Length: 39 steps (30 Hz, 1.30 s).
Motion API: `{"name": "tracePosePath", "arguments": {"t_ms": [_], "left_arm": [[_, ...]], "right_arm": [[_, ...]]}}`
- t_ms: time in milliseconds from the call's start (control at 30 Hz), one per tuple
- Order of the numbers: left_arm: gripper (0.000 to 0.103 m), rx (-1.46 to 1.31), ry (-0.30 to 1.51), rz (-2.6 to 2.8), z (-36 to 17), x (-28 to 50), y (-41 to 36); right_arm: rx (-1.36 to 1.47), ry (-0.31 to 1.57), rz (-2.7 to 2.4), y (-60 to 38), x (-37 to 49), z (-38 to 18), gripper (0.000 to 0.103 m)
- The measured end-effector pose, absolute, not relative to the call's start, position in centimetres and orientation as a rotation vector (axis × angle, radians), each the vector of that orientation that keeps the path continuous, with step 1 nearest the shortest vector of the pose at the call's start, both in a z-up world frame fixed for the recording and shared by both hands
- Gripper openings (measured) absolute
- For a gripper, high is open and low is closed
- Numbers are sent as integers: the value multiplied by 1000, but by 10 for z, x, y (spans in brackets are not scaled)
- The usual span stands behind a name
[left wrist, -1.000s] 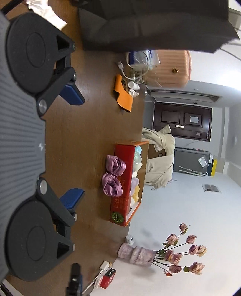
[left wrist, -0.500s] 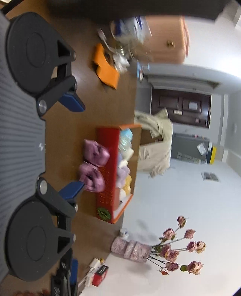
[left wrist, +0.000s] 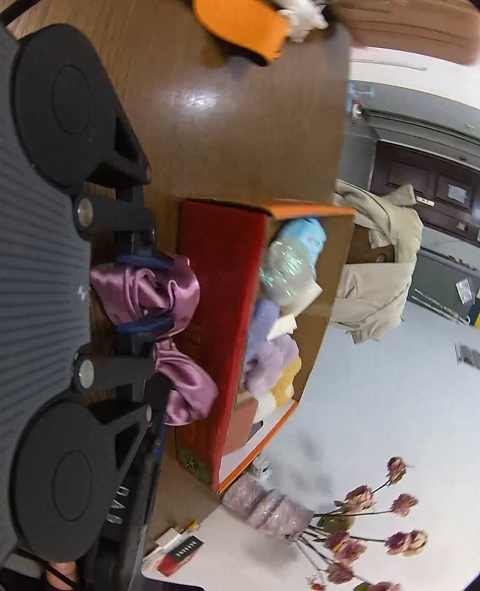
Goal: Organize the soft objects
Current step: 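Close both tools on the pink satin bow scrunchie together, then carry the bow scrunchie into the box and open both tools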
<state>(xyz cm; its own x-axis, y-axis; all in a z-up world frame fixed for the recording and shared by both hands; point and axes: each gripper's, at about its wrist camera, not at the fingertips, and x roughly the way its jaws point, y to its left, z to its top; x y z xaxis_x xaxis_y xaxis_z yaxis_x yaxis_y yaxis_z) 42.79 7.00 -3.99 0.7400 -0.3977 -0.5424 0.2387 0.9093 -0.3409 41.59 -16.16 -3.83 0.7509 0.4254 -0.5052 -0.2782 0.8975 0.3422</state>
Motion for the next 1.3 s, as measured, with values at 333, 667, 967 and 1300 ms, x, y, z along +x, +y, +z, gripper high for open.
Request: {"name": "tracePosePath", "arguments": {"t_ms": [333,667,967,1300], "left_arm": [[26,-224,621,-355,-43,424,63],[18,-118,601,-330,-15,389,52],[18,-204,406,-428,53,210,46],[18,-205,342,-442,70,134,23]], "right_arm": [[307,653,406,-167,424,-51,22],[353,618,423,-170,390,-29,6],[374,443,478,-207,218,41,6],[332,361,449,-220,148,55,6]]}}
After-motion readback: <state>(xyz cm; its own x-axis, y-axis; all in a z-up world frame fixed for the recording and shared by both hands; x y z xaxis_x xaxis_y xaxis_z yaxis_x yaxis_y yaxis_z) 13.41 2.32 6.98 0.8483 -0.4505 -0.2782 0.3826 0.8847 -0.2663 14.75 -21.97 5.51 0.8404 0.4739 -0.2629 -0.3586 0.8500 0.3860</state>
